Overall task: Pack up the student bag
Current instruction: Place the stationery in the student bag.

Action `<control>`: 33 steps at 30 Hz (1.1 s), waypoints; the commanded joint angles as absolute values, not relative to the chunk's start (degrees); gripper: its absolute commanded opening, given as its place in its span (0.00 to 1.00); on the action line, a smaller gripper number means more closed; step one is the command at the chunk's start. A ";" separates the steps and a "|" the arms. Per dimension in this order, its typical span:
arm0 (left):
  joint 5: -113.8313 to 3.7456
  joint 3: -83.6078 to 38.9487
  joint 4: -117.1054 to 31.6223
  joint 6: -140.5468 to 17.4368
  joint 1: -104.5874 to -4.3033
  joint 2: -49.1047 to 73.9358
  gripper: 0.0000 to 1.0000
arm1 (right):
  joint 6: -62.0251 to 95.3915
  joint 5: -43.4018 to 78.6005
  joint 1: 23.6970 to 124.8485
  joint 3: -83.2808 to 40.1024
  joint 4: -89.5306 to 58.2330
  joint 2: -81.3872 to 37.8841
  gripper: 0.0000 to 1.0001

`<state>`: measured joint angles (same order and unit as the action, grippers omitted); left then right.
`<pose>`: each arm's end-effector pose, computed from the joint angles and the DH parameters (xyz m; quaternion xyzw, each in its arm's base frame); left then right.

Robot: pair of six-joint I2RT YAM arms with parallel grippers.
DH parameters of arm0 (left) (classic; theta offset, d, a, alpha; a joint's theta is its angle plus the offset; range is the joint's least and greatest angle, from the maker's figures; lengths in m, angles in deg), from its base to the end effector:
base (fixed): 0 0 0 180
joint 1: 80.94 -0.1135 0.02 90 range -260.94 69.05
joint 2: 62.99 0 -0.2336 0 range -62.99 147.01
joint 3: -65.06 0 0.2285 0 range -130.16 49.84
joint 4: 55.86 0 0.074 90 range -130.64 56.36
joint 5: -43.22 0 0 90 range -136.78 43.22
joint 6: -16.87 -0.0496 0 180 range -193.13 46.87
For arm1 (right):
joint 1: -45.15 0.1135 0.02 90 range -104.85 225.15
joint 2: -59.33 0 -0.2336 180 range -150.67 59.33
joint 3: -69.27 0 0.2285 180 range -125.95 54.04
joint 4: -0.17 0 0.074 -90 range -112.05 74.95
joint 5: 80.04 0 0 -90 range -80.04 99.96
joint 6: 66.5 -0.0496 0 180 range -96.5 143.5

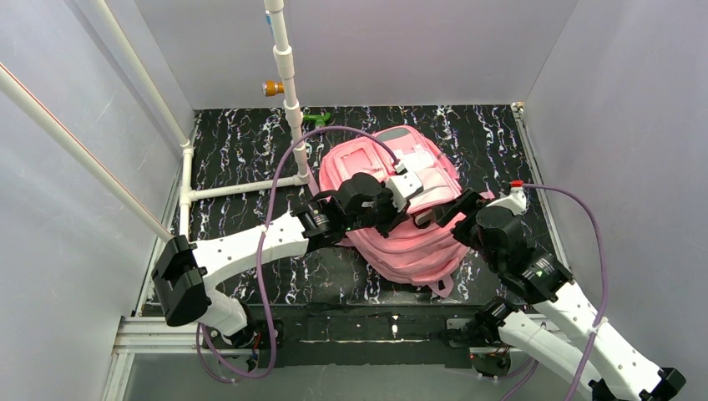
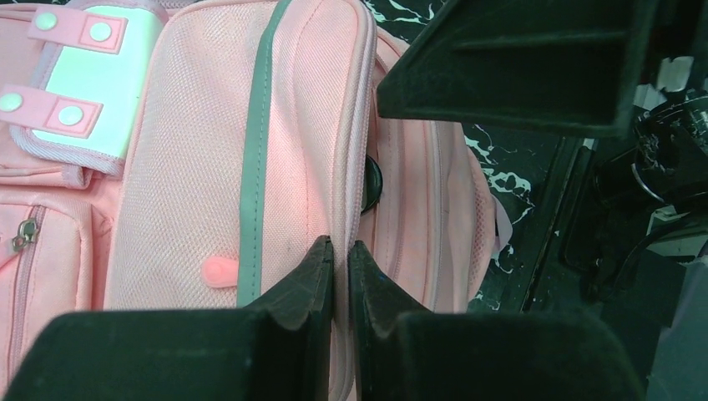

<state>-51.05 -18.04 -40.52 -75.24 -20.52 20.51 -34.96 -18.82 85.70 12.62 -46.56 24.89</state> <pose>0.1651 -0.2983 0.3105 0.4327 0.6693 -0.3198 0.5123 0.1263 0.0766 0.2832 0.2596 0.7839 0.2626 0.4992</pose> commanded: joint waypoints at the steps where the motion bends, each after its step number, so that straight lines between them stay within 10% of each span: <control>1: -57.22 -19.56 -41.27 -73.80 -19.99 17.68 0.00 | -28.19 -19.16 85.74 7.23 -54.77 26.14 0.89; 16: -65.41 -9.20 -30.99 -63.15 -33.67 2.45 0.70 | -11.30 -8.59 85.66 -7.80 -53.95 12.22 0.88; 33: -76.09 2.83 -47.20 -72.16 -38.42 9.12 0.65 | -3.72 18.83 63.76 -7.82 -51.11 3.90 0.92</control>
